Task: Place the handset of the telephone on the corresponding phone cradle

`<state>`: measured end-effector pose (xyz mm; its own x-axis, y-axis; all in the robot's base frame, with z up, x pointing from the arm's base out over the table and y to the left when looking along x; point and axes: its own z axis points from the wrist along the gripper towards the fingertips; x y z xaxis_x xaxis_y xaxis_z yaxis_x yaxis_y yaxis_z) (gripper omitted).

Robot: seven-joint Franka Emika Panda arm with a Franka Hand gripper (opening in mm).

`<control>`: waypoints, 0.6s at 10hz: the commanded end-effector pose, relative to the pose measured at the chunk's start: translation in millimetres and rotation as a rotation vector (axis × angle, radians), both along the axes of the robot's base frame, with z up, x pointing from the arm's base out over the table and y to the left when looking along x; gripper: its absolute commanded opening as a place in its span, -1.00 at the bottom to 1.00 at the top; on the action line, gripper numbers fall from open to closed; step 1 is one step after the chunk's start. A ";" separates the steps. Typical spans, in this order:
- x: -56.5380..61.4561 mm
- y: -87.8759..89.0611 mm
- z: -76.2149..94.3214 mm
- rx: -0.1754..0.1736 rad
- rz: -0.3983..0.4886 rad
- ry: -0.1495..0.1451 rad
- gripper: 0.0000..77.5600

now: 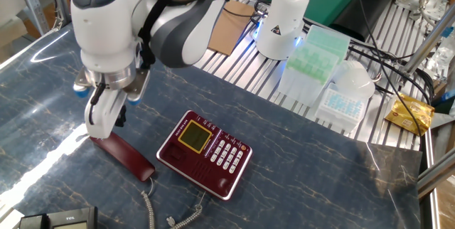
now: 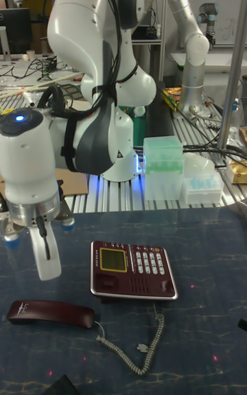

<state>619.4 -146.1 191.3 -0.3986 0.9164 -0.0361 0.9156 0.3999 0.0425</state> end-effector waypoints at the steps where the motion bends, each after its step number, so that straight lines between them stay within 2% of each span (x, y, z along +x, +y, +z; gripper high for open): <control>1: 2.0 -1.1 -13.4 -0.002 -0.009 -0.012 -1.00; 6: 2.5 -3.4 -28.5 -0.002 -0.021 -0.015 -1.00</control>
